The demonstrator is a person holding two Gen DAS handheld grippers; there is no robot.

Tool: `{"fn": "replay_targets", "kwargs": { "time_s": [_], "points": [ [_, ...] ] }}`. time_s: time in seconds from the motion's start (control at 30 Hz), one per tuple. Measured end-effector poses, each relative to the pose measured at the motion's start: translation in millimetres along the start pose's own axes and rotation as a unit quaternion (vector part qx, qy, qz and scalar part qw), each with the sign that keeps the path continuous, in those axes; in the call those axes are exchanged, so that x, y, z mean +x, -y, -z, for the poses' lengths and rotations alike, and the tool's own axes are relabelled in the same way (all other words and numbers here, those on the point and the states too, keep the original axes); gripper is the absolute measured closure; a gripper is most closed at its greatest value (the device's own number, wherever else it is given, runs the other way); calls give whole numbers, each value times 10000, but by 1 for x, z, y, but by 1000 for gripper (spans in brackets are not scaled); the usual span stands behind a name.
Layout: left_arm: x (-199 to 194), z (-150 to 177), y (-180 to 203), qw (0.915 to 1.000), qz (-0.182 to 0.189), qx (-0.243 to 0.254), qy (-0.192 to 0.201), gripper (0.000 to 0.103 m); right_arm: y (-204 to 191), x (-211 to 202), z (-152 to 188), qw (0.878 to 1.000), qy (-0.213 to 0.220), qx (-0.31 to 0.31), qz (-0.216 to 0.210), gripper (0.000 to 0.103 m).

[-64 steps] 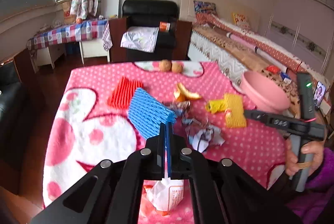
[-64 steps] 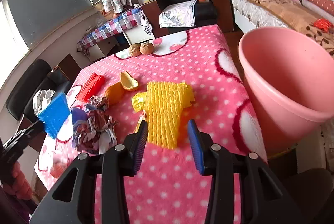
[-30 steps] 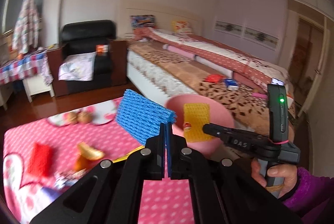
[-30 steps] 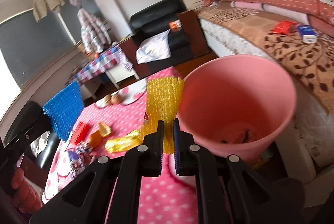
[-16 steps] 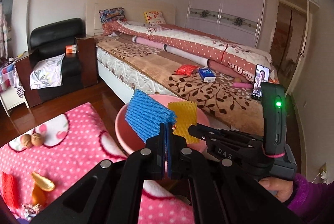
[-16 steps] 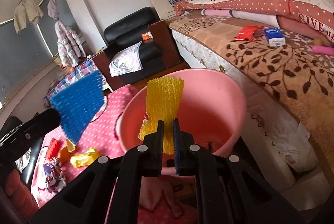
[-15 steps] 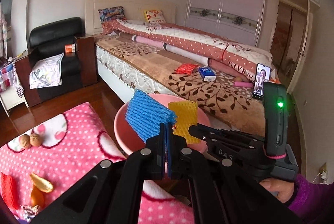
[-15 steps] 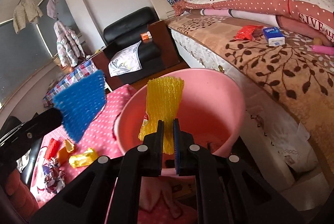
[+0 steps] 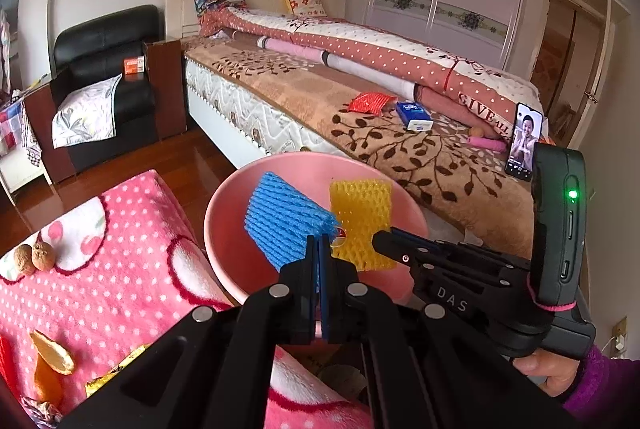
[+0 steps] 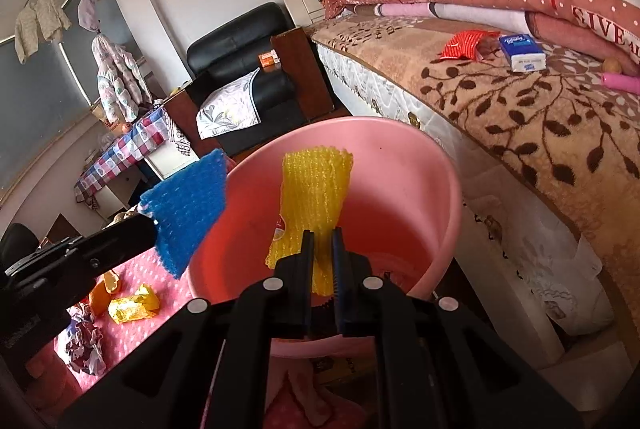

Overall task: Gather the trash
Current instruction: 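Carry both foam nets in the tools over the pink bucket, then open both tools to drop the foam nets into the bucket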

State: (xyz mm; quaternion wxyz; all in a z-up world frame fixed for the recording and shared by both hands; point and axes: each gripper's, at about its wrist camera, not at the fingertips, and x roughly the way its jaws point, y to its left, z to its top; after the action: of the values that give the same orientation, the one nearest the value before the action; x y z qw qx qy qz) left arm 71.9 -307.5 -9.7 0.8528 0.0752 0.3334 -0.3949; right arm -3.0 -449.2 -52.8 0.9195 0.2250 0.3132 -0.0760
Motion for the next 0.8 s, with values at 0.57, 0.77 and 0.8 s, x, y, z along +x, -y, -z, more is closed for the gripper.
{"fn": "replay_targets", "kwargs": {
  "time_s": [0.57,0.77,0.8],
  "points": [
    [-6,-1,-13,9994,-180,-256,132,69,3,4,-1,9997,-66,194,-129,73],
    [-17,-3,-14,9991,-249,-270,231,65,-2,-2,-1,9997,-36,153,-162,71],
    [-20,-2,-14,9989,-263,-279,252,64,-3,-4,-1,9998,-30,145,-167,71]
  ]
}}
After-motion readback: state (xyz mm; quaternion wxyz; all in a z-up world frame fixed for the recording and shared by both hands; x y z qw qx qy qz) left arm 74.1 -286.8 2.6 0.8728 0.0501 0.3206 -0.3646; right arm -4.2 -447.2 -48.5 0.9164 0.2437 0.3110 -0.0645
